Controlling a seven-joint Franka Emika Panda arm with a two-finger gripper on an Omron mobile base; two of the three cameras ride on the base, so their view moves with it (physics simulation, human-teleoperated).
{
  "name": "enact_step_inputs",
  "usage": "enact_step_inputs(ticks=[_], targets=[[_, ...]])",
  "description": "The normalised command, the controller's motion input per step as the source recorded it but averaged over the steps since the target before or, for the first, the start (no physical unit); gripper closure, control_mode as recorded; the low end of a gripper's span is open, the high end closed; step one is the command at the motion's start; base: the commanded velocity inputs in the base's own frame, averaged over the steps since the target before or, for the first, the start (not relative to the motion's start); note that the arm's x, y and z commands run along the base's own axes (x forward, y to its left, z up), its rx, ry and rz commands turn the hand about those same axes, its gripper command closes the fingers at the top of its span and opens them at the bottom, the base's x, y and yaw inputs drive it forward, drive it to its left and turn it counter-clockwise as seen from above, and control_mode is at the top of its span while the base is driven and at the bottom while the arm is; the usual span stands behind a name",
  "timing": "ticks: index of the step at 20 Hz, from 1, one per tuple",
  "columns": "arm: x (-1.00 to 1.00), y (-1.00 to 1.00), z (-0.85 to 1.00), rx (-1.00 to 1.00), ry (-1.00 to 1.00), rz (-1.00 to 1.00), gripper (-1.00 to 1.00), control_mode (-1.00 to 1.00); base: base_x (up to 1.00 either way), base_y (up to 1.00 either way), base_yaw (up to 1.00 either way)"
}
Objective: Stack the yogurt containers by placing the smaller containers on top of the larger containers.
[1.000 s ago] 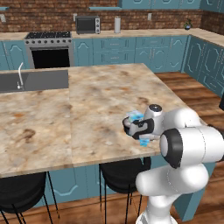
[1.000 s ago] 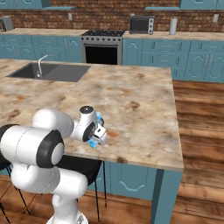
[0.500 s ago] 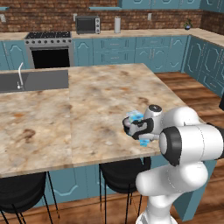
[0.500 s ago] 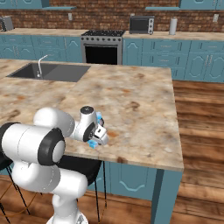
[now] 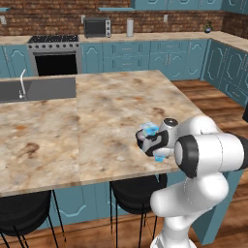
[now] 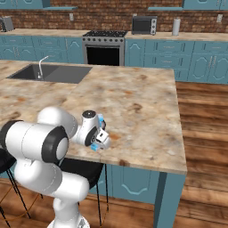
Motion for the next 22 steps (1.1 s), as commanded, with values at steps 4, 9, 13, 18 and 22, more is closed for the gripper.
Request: enact_step_inputs(ticks=[4,9,13,18,22], targets=[[0.02,0.00,-0.15,0.00,0.00,0.00,-1.00,-1.00,0.00,0.00,0.00],[0.06,0.00,-0.15,0.00,0.00,0.00,1.00,-1.00,0.00,0.00,0.00],[0.06,0.00,-0.12,0.00,0.00,0.00,1.00,-1.00,0.00,0.00,0.00],[0.00,0.00,-0.01,0.00,0.00,0.00,1.00,-1.00,0.00,0.00,0.00],[-0.15,-0.12,0.20,0.00,0.00,0.00,1.00,-1.00,0.00,0.00,0.00]])
